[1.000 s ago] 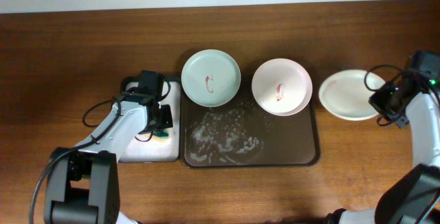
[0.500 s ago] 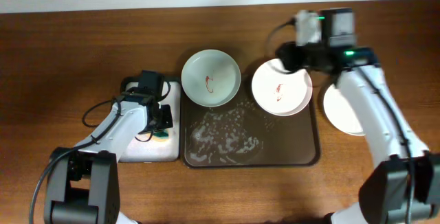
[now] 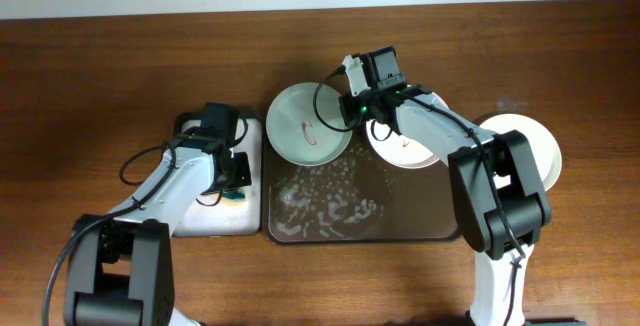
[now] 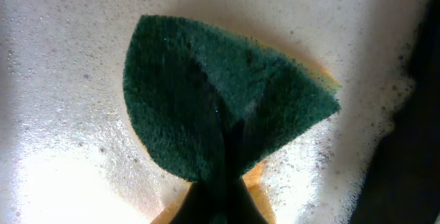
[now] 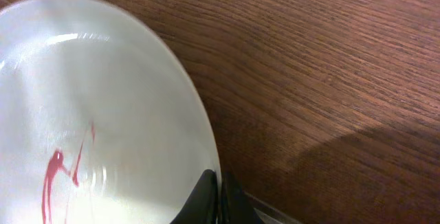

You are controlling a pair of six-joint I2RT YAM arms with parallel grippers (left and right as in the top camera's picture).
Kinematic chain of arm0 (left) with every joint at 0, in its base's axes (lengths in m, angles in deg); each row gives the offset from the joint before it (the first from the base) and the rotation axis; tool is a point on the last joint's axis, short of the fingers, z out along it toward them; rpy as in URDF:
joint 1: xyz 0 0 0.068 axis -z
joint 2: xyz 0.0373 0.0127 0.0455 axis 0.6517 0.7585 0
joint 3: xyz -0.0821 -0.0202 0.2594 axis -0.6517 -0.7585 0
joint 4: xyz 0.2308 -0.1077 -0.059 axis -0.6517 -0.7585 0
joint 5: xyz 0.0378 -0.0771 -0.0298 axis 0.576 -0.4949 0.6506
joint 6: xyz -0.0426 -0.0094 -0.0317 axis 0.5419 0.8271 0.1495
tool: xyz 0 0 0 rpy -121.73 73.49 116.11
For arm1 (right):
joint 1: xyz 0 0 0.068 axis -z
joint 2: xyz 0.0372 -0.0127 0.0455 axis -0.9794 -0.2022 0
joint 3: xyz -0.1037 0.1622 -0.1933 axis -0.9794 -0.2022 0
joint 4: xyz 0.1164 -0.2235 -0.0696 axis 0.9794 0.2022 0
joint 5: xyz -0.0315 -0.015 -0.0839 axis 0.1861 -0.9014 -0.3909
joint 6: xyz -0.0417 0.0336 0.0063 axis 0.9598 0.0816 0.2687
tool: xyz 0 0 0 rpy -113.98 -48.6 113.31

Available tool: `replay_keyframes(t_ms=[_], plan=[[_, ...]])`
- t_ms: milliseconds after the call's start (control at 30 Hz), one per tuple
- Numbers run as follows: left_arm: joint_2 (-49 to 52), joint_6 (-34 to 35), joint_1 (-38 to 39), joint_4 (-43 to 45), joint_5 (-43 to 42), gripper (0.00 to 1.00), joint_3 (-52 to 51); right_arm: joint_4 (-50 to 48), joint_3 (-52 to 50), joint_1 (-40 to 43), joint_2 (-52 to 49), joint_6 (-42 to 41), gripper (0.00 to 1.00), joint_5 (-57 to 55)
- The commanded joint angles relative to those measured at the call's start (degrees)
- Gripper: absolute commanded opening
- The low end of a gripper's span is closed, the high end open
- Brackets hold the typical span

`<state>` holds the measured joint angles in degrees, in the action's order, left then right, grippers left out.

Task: Clean dirty plates on tray and stack at the side
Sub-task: 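Grip the rim of the top-left pale-green plate with the right gripper, then scrub the held pale-green plate with the sponge in the left gripper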

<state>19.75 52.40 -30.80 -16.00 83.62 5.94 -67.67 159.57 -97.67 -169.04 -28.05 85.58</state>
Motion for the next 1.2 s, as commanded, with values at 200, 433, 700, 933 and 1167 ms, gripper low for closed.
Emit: replay_keyframes(t_ms=[200, 433, 700, 933, 1167], plan=[[-1.6, -0.5, -0.3, 0.0, 0.5, 0.0, 0.4, 34.6, -3.7, -0.3, 10.1, -4.6, 0.04, 4.9], [-14.6, -0.5, -0.3, -0.4, -5.5, 0.0, 1.3, 34.4, -7.6, -0.3, 10.1, -4.6, 0.04, 4.9], [-14.6, -0.4, -0.2, -0.1, -7.2, 0.0, 1.3, 34.4, -7.6, -0.3, 10.1, -4.6, 0.04, 5.0], [-14.0, 7.8, 9.7, 5.1, -16.1, 0.0, 1.0, 34.2, -7.6, -0.3, 10.1, -4.6, 0.04, 6.3], [1.6, 23.0, 23.3, 17.4, -18.8, 0.0, 1.0, 34.1, -7.6, -0.2, 10.1, -19.6, 0.05, 7.9]])
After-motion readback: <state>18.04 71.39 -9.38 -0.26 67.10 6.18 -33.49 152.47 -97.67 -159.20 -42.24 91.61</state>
